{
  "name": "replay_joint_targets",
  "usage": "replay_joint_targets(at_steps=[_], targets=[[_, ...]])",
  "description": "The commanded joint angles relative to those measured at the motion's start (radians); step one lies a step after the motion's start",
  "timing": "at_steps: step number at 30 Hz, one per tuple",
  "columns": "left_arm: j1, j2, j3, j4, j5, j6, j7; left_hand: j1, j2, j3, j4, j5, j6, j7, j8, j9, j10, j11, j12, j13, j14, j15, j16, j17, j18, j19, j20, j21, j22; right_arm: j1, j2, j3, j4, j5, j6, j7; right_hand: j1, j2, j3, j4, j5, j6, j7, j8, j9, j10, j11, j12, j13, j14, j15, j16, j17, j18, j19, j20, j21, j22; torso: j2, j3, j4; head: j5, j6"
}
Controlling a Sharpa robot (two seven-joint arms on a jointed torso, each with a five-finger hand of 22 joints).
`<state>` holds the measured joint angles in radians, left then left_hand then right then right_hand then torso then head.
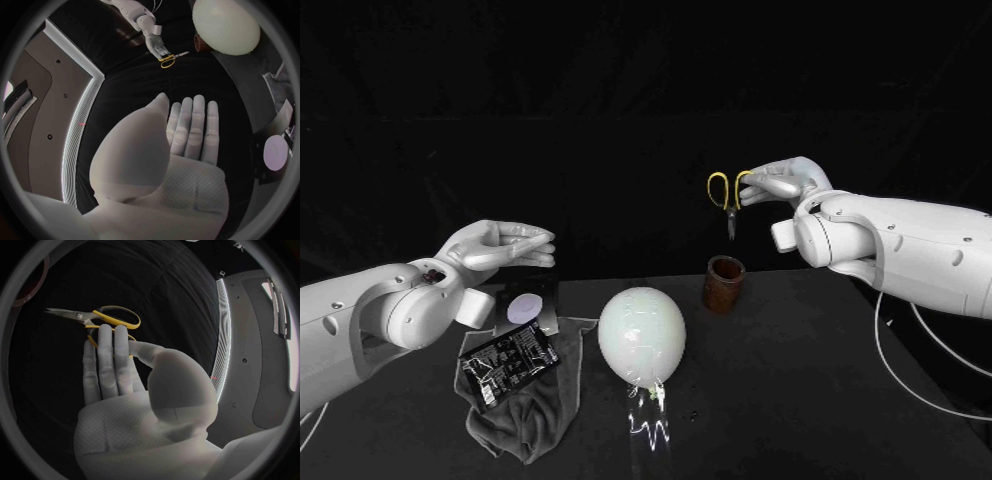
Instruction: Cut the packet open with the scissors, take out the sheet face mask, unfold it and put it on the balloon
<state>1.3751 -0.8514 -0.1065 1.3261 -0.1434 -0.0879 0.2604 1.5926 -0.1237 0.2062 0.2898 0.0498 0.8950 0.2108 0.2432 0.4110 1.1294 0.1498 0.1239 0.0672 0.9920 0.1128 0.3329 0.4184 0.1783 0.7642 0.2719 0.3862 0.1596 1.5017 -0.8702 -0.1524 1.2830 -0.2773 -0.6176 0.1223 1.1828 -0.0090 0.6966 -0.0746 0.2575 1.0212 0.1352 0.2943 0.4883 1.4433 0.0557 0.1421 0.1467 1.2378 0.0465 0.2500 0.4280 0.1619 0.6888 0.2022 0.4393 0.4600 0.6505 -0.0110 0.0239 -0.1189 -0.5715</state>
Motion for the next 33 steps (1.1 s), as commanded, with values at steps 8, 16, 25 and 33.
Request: replay_joint_targets(at_steps=[8,16,25,33], targets=[[-0.006,-0.006,0.001,0.013,0.058,-0.013,0.048,-0.004,-0.007,0.009,0.002,-0.001,0.009,0.002,-0.006,-0.004,0.01,0.0,0.003,-0.001,-0.001,-0.003,0.005,-0.001,0.004,0.004,0.001,-0.001,-0.001,-0.01,-0.029,-0.004,0.054,0.003,0.074,-0.014,-0.001,0.009,0.003,-0.002,-0.001,0.022,-0.014,0.011,0.078,-0.007,0.001,-0.005,0.001,-0.006,0.001,-0.004,0.001,0.021,-0.004,0.0,0.006,0.001,0.0,-0.0012,0.0025,-0.009,-0.007],[-0.016,-0.005,0.001,0.011,0.105,-0.046,0.086,-0.003,-0.006,0.021,-0.001,-0.001,0.023,-0.005,-0.004,-0.005,0.025,-0.008,0.007,0.0,0.011,-0.009,0.014,0.001,0.007,0.026,-0.003,0.009,0.001,-0.027,-0.037,-0.006,0.075,-0.006,0.08,-0.022,-0.001,0.009,0.003,-0.002,-0.002,0.022,-0.014,0.011,0.078,-0.006,0.001,-0.005,0.002,-0.006,0.001,-0.004,0.002,0.021,-0.004,0.0,0.006,0.002,-0.002,-0.0007,0.0035,-0.014,-0.011],[-0.034,-0.007,0.001,0.011,0.115,-0.072,0.135,0.004,-0.005,0.032,-0.002,-0.001,0.028,-0.008,-0.003,-0.006,0.029,-0.011,0.007,0.0,0.013,-0.012,0.016,0.002,0.007,0.035,-0.006,0.013,0.002,-0.065,-0.034,-0.007,0.063,-0.011,0.092,-0.032,-0.001,0.009,0.003,-0.002,-0.002,0.022,-0.014,0.011,0.079,-0.006,0.001,-0.005,0.002,-0.006,0.001,-0.004,0.002,0.021,-0.005,0.0,0.007,0.002,-0.001,-0.0019,0.0021,-0.015,-0.014],[-0.038,-0.013,0.001,0.015,0.115,-0.071,0.142,0.004,-0.005,0.032,-0.002,-0.001,0.028,-0.008,-0.003,-0.006,0.029,-0.011,0.007,0.0,0.013,-0.012,0.016,0.002,0.007,0.035,-0.007,0.013,0.002,-0.099,-0.008,-0.008,0.025,-0.036,0.098,-0.023,-0.003,0.0,0.007,-0.007,-0.006,-0.009,0.002,-0.004,0.08,-0.044,0.016,-0.025,-0.004,-0.033,0.012,-0.025,0.005,0.02,-0.022,0.007,0.008,0.009,-0.001,-0.001,0.0021,-0.011,-0.016]])
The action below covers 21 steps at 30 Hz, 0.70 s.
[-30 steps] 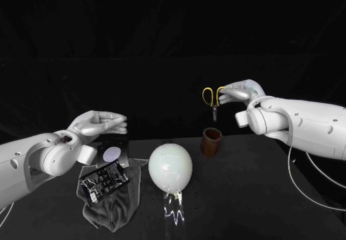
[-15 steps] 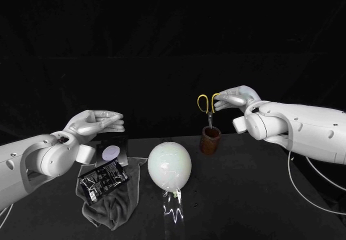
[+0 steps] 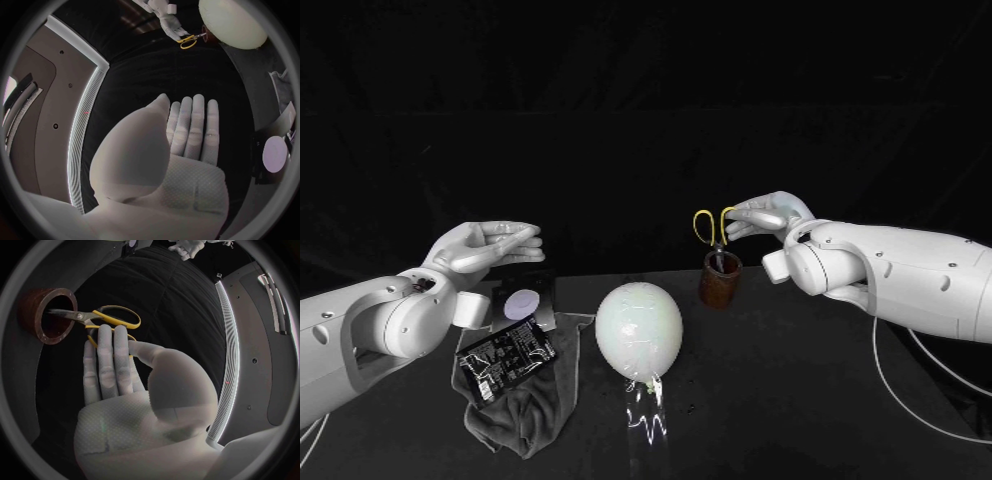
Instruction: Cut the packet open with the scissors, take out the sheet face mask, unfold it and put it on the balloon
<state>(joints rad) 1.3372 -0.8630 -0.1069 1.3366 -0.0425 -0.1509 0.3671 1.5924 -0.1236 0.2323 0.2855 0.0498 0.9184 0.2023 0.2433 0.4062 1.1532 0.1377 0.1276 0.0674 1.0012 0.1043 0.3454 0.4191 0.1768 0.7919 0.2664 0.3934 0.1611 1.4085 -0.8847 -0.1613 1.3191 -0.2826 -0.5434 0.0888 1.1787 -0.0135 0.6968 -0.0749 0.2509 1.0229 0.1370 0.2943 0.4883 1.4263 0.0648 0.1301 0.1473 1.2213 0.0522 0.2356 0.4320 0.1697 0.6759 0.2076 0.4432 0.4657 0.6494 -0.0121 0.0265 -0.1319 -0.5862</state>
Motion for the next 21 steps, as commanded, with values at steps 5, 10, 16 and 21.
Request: replay_joint_targets(at_steps=[5,10,16,21], targets=[[-0.001,-0.004,0.001,0.006,0.014,-0.007,0.03,0.0,-0.003,0.009,0.006,-0.001,0.005,0.002,-0.005,-0.002,0.005,0.003,0.001,-0.001,0.003,-0.003,0.004,0.0,0.007,0.009,-0.002,0.006,0.001,-0.017,0.011,0.001,-0.018,-0.058,0.039,0.004,-0.01,-0.041,-0.046,-0.007,-0.056,-0.055,0.017,-0.013,0.094,-0.08,0.024,-0.037,-0.014,-0.045,0.023,-0.027,0.006,0.015,-0.02,0.015,-0.011,-0.005,0.0,-0.0002,-0.0009,0.001,-0.003],[-0.001,-0.006,0.001,0.005,0.014,-0.004,0.025,-0.005,-0.004,0.01,0.006,-0.001,0.004,0.003,-0.006,-0.003,0.003,0.004,0.0,-0.002,0.002,-0.002,0.003,0.0,0.007,0.01,-0.002,0.006,0.0,-0.026,0.001,0.0,-0.006,-0.08,0.064,-0.008,-0.012,-0.092,-0.095,-0.005,-0.102,-0.086,0.032,-0.031,0.092,-0.117,0.036,-0.049,-0.019,-0.064,0.031,-0.03,0.018,0.016,-0.013,0.021,-0.033,-0.023,-0.001,-0.0005,-0.0013,0.0,-0.005],[-0.003,-0.007,0.001,0.004,0.014,0.0,0.021,-0.006,-0.005,0.01,0.006,-0.001,0.003,0.004,-0.007,-0.004,0.003,0.004,-0.001,-0.002,0.001,-0.001,0.003,0.0,0.007,0.01,-0.003,0.006,0.0,-0.038,-0.017,-0.001,0.006,-0.091,0.057,-0.011,-0.001,-0.119,-0.11,-0.007,-0.117,-0.094,0.038,-0.043,0.087,-0.134,0.042,-0.051,-0.021,-0.07,0.033,-0.026,0.03,0.016,0.001,0.022,-0.046,-0.037,-0.001,0.0001,-0.0013,-0.002,-0.005],[-0.004,-0.008,0.001,0.004,0.014,0.003,0.018,-0.007,-0.006,0.011,0.006,-0.001,0.002,0.004,-0.008,-0.004,0.002,0.005,-0.002,-0.002,0.0,-0.001,0.003,0.0,0.007,0.01,-0.003,0.006,0.0,-0.046,-0.035,-0.001,0.011,-0.094,0.043,-0.006,0.0,-0.15,-0.123,-0.003,-0.111,-0.101,0.057,-0.055,0.08,-0.213,0.067,-0.064,-0.037,-0.122,0.053,-0.024,0.037,0.014,0.006,0.031,-0.064,-0.052,-0.001,0.0002,-0.0019,-0.002,-0.005]])
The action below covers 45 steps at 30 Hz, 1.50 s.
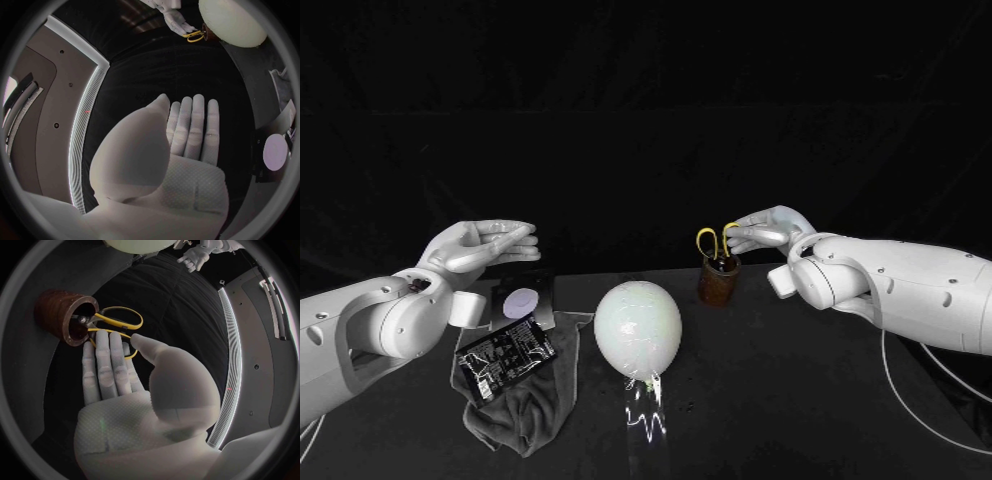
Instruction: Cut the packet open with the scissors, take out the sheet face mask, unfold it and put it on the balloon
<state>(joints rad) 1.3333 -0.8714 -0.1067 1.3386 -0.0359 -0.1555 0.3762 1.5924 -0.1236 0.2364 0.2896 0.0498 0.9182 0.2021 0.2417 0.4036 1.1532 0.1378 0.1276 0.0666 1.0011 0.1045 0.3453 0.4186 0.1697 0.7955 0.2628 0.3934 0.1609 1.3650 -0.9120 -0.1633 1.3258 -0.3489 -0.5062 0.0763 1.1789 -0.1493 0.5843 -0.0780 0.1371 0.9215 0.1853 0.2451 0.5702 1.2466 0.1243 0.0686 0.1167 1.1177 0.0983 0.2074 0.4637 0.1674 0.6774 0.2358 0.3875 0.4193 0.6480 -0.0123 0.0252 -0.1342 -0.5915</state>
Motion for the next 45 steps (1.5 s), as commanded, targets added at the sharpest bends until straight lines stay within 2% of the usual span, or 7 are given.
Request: replay_joint_targets(at_steps=[1,12,23,25,27,30,45], targets=[[0.0,0.0,0.001,0.002,0.007,0.008,0.009,-0.007,-0.006,0.007,0.002,-0.001,0.002,0.004,-0.006,-0.002,0.002,0.005,-0.002,-0.001,0.0,-0.001,0.003,0.0,0.014,0.007,0.001,0.006,0.0,-0.003,-0.01,0.001,0.006,-0.028,0.004,0.008,0.001,-0.017,-0.013,0.001,0.005,0.0,0.01,-0.008,-0.003,-0.042,0.01,0.0,-0.007,-0.025,0.009,0.008,0.008,0.016,0.005,0.005,-0.011,-0.009,0.0,0.0004,-0.0007,0.0,0.001],[-0.002,-0.001,0.001,0.0,0.007,0.011,0.005,-0.008,-0.008,0.008,0.001,-0.001,0.001,0.005,-0.007,-0.002,0.001,0.005,-0.003,-0.002,-0.002,0.0,0.002,0.0,0.014,0.007,0.001,0.006,0.0,-0.006,-0.049,0.0,0.036,-0.046,-0.011,0.022,0.008,-0.068,-0.086,0.016,0.022,-0.13,0.03,-0.072,-0.032,-0.248,0.068,0.011,-0.034,-0.26,0.072,0.05,0.04,0.008,-0.077,0.047,-0.117,-0.074,0.0,0.0007,-0.001,-0.004,0.003],[-0.005,-0.003,0.001,-0.003,-0.001,-0.012,-0.005,-0.009,-0.008,0.008,0.001,-0.001,0.001,0.005,-0.008,-0.003,0.0,0.006,-0.004,-0.002,-0.002,0.0,0.002,0.0,0.014,0.007,0.001,0.006,-0.001,-0.007,-0.074,0.0,0.054,-0.083,0.012,0.018,0.062,-0.032,-0.317,0.051,-0.009,-0.256,-0.02,-0.095,-0.046,-0.456,0.141,0.098,-0.038,-0.577,0.146,0.146,0.038,-0.06,-0.305,0.057,-0.29,-0.221,-0.001,-0.0006,0.0006,-0.002,0.009],[-0.005,-0.006,0.001,-0.004,-0.007,-0.022,-0.006,-0.011,-0.011,0.013,0.0,-0.001,0.011,0.001,-0.004,-0.002,0.008,0.002,-0.001,0.0,0.001,-0.002,0.005,0.0,0.012,0.0,0.001,0.001,-0.003,-0.007,-0.083,0.0,0.063,-0.087,0.0,0.032,0.106,0.002,-0.498,0.093,-0.074,-0.314,-0.081,-0.115,-0.063,-0.52,0.158,0.109,-0.041,-0.641,0.16,0.162,0.031,-0.076,-0.327,0.065,-0.304,-0.237,-0.001,-0.0008,0.0013,0.0,0.008],[-0.005,-0.008,0.001,-0.004,-0.01,-0.026,-0.006,-0.013,-0.015,0.018,0.0,-0.001,0.019,-0.004,-0.001,-0.002,0.016,-0.001,-0.001,0.0,-0.005,-0.002,0.001,-0.002,0.01,-0.012,0.003,-0.008,-0.008,-0.007,-0.089,0.0,0.069,-0.088,-0.009,0.041,0.299,0.033,-0.743,0.312,-0.07,-0.418,-0.108,-0.13,-0.143,-0.599,0.148,0.19,-0.031,-0.727,0.173,0.236,0.016,-0.09,-0.378,0.055,-0.33,-0.271,-0.001,-0.0006,0.0012,-0.004,0.007],[-0.006,-0.013,0.001,-0.006,-0.014,-0.031,-0.004,-0.015,-0.02,0.026,0.001,-0.001,0.03,-0.011,0.0,-0.003,0.025,-0.006,-0.004,-0.001,-0.011,-0.003,-0.008,-0.007,0.009,-0.027,0.007,-0.019,-0.014,-0.007,-0.101,0.0,0.08,-0.091,-0.024,0.056,0.323,-0.005,-0.744,0.373,-0.073,-0.519,-0.127,-0.161,-0.214,-0.634,0.16,0.205,-0.032,-0.76,0.177,0.249,0.006,-0.089,-0.398,0.058,-0.335,-0.282,0.001,0.0003,0.0016,-0.003,0.008],[-0.02,-0.03,0.001,-0.006,-0.022,-0.037,0.006,-0.022,-0.033,0.045,0.0,-0.001,0.038,-0.014,-0.005,-0.008,0.036,-0.009,-0.018,-0.002,0.019,-0.01,-0.009,-0.012,0.012,-0.035,0.013,-0.03,-0.022,-0.007,-0.155,0.0,0.13,-0.109,-0.058,0.119,0.316,-0.008,-0.753,0.374,-0.076,-0.487,-0.109,-0.152,-0.201,-0.658,0.165,0.249,-0.029,-0.793,0.181,0.278,-0.011,-0.093,-0.414,0.058,-0.342,-0.293,0.0,0.0002,-0.0005,-0.001,0.007]])
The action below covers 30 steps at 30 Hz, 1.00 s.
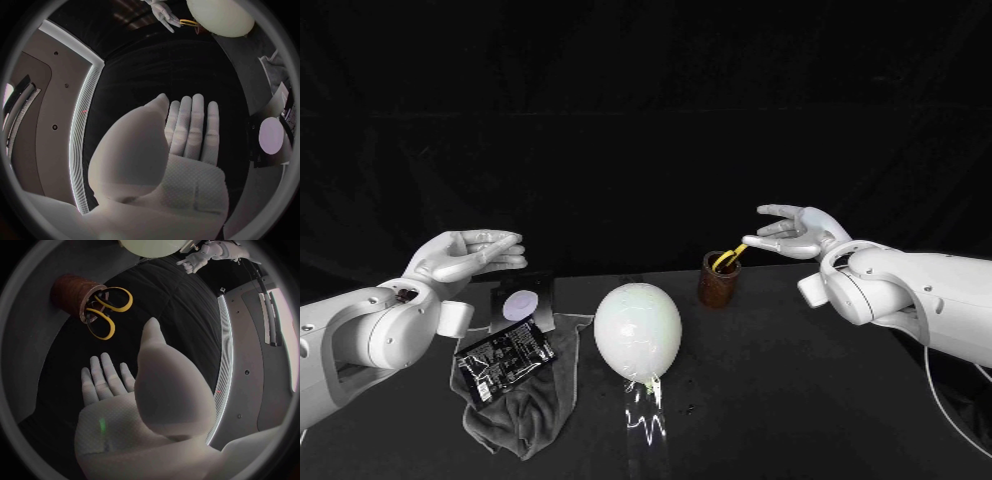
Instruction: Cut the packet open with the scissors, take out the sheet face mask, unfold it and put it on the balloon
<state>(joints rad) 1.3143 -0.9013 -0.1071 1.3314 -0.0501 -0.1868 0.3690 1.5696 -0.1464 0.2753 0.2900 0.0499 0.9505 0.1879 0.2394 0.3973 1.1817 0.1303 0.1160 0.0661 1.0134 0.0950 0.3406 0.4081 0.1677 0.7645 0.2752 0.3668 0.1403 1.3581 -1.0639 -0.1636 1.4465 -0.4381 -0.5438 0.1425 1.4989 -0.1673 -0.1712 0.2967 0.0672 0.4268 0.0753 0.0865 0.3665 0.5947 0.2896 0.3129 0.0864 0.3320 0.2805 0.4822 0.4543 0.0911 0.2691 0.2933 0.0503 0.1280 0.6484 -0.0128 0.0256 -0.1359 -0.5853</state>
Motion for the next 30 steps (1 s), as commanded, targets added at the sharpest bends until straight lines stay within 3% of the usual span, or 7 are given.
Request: replay_joint_targets(at_steps=[1,3,7,10,19,26,30], targets=[[-0.002,-0.001,0.001,0.002,-0.008,-0.005,0.014,0.001,-0.01,0.006,0.0,-0.001,0.005,0.0,-0.003,-0.001,0.008,-0.001,-0.006,-0.001,0.007,0.0,-0.004,-0.001,0.014,-0.004,0.0,-0.004,-0.001,0.001,-0.005,0.001,0.013,-0.014,-0.028,0.064,-0.005,0.025,0.009,-0.001,-0.006,0.03,0.015,0.014,0.012,-0.001,0.001,0.02,0.003,-0.003,-0.002,0.016,-0.004,-0.015,-0.004,0.0,-0.004,-0.001,0.0,0.001,-0.0006,0.002,0.002],[-0.004,-0.002,0.001,0.002,-0.008,-0.004,0.016,0.001,-0.01,0.007,-0.001,-0.001,0.006,0.0,-0.003,-0.001,0.008,-0.002,-0.007,-0.001,0.007,0.0,-0.005,-0.001,0.014,-0.004,0.0,-0.004,-0.001,0.002,-0.01,0.001,0.024,0.008,-0.057,0.098,-0.006,0.036,0.013,-0.002,-0.004,0.046,0.027,0.019,0.019,0.002,0.001,0.029,0.004,0.002,-0.003,0.025,-0.007,-0.014,-0.001,0.0,-0.003,-0.001,0.0,0.0017,-0.0005,0.003,0.002],[-0.007,-0.006,0.001,0.004,-0.008,0.001,0.023,0.008,-0.011,0.017,-0.003,-0.001,0.009,-0.002,-0.004,-0.002,0.012,-0.004,-0.01,-0.001,0.007,-0.001,-0.009,-0.004,0.015,-0.002,0.001,-0.005,-0.002,0.009,-0.019,0.001,0.048,0.079,-0.107,0.191,0.081,0.134,0.075,-0.04,0.027,0.29,0.187,0.1,0.113,0.112,-0.056,0.103,0.011,0.151,-0.054,0.089,-0.032,0.035,0.219,-0.003,0.068,0.079,-0.001,0.0015,0.0005,0.007,0.003],[-0.01,-0.01,0.001,0.008,-0.004,0.007,0.036,0.017,-0.013,0.03,-0.005,-0.001,0.011,-0.002,-0.005,-0.004,0.015,-0.004,-0.015,-0.001,0.009,-0.001,-0.014,-0.007,0.017,0.007,-0.001,-0.002,-0.002,0.016,-0.025,0.002,0.076,0.127,-0.122,0.264,0.132,0.177,0.123,-0.056,0.025,0.359,0.176,0.099,0.074,0.212,-0.092,0.066,-0.031,0.347,-0.1,0.036,-0.118,0.092,0.445,-0.005,0.161,0.121,-0.001,0.0002,0.0001,0.011,0.004],[-0.027,-0.027,0.001,0.022,-0.006,0.009,0.063,0.041,-0.022,0.068,-0.012,-0.001,0.012,-0.001,-0.011,-0.007,0.02,-0.004,-0.03,-0.002,0.017,-0.002,-0.026,-0.015,0.017,0.038,-0.012,0.011,0.001,0.016,-0.011,0.002,0.168,0.13,-0.086,0.331,0.23,0.16,0.281,-0.02,0.036,0.468,0.146,0.076,0.003,0.396,-0.127,-0.06,-0.027,0.621,-0.162,-0.065,-0.212,0.093,0.597,-0.061,0.212,0.11,-0.002,0.0028,0.0008,0.046,0.004],[-0.055,-0.048,0.001,0.043,-0.052,0.0,0.069,0.055,-0.039,0.095,-0.022,-0.001,0.001,0.002,-0.024,-0.013,0.015,0.0,-0.046,-0.002,0.036,-0.004,-0.03,-0.019,0.018,0.07,-0.026,0.029,0.007,0.0,0.028,0.001,0.25,0.008,-0.042,0.335,0.254,0.117,0.394,-0.024,0.055,0.512,0.14,0.069,-0.018,0.465,-0.138,-0.122,-0.027,0.689,-0.176,-0.118,-0.246,0.087,0.613,-0.084,0.245,0.125,-0.001,0.0024,0.0012,0.145,-0.01],[-0.066,-0.061,0.001,0.053,-0.145,-0.016,0.043,0.047,-0.062,0.096,-0.022,-0.001,-0.02,0.002,-0.038,-0.02,0.0,0.003,-0.054,-0.003,0.054,-0.006,-0.03,-0.019,0.016,0.082,-0.033,0.038,0.011,-0.014,0.05,0.0,0.274,-0.106,-0.033,0.325,0.17,0.049,0.556,-0.061,0.059,0.542,0.14,0.045,-0.051,0.524,-0.136,-0.215,-0.026,0.742,-0.174,-0.204,-0.287,0.081,0.575,-0.086,0.3,0.163,-0.003,0.0017,0.0025,0.191,-0.021]])
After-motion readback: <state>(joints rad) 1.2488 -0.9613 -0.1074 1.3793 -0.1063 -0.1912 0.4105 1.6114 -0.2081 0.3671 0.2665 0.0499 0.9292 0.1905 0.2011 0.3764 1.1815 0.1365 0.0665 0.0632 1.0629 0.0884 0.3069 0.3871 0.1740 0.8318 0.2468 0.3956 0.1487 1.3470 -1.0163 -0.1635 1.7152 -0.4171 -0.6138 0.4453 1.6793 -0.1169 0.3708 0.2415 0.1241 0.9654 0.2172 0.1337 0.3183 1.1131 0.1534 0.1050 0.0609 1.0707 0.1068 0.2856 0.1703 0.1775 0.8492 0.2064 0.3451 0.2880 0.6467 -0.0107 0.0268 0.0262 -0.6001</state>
